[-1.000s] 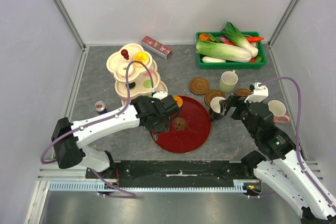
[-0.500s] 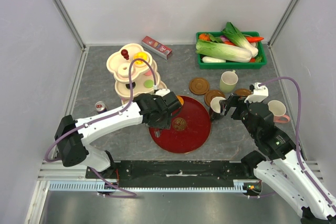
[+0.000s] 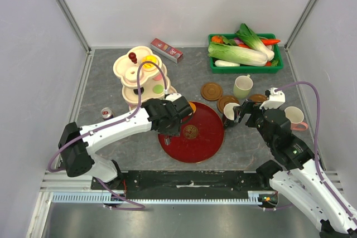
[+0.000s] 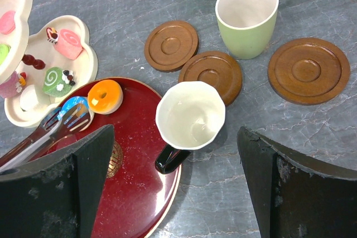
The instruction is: Serve the afternoon tea
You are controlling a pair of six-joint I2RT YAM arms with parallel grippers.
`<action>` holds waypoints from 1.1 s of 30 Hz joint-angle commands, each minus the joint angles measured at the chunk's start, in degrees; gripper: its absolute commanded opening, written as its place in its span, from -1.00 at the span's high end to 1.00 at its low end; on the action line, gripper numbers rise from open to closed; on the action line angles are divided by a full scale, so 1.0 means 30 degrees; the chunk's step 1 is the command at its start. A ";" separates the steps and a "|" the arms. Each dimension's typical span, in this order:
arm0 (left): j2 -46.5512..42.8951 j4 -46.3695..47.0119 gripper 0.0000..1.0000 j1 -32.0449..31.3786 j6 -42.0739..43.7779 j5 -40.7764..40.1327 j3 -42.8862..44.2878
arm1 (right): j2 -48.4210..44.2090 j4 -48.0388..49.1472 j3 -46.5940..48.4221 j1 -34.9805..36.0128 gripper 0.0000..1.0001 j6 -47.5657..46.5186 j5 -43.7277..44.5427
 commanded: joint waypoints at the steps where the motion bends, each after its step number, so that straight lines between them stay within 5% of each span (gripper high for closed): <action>1: -0.0953 0.0124 0.05 0.0046 0.0613 -0.0504 0.0913 | -0.0213 0.0489 -0.0009 0.0014 -0.96 0.0122 0.0222; 16: -0.4234 -0.0140 0.06 0.0046 0.2135 -0.0415 0.2961 | -0.0214 0.0489 -0.0009 0.0014 -0.96 0.0122 0.0251; 33: -0.1601 -0.1223 0.01 0.1711 0.4977 -0.4048 1.3418 | -0.0242 0.0489 0.0020 0.0043 -0.96 0.0064 0.0222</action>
